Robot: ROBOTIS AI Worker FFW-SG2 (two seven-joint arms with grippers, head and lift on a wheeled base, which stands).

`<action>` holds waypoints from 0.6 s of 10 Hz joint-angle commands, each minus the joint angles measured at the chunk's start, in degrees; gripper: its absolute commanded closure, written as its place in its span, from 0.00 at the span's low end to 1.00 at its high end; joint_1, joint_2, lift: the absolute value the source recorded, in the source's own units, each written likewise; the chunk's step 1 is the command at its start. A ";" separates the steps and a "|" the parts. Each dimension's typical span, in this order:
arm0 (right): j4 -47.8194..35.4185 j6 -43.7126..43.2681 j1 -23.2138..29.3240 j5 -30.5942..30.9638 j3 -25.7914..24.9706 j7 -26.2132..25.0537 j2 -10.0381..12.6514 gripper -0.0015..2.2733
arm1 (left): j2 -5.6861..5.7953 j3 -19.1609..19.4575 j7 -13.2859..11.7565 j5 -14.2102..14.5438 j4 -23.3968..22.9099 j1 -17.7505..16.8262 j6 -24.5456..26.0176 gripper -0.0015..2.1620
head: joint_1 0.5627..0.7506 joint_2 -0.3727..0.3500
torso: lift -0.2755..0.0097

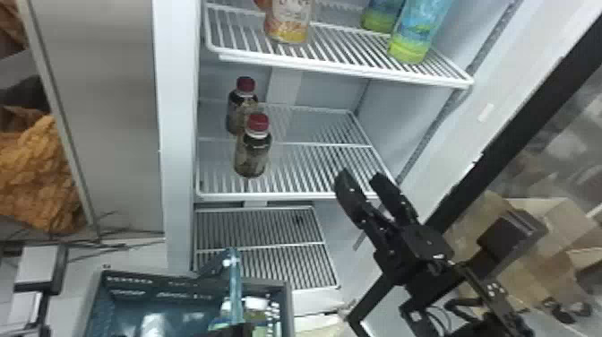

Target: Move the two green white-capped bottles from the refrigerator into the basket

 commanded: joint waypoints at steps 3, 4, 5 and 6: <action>1.12 -5.79 0.93 6.45 -0.55 -2.09 1.93 0.22 | 0.00 -0.10 -0.08 0.12 -0.13 0.14 0.00 0.53 | 0.70 0.03 | 0.04; 1.12 -6.07 1.35 7.25 -0.67 -2.35 2.19 0.22 | 0.00 -0.10 -0.08 0.12 -0.13 0.14 0.00 0.53 | 0.70 0.03 | 0.04; 1.26 -6.07 1.77 7.48 -0.55 -2.44 2.37 0.22 | 0.00 -0.10 -0.08 0.12 -0.13 0.14 0.00 0.53 | 0.70 0.03 | 0.04; 1.26 -6.07 2.33 7.82 -0.44 -2.44 2.46 0.22 | 0.00 -0.10 -0.08 0.12 -0.13 0.14 0.00 0.53 | 0.70 0.03 | 0.04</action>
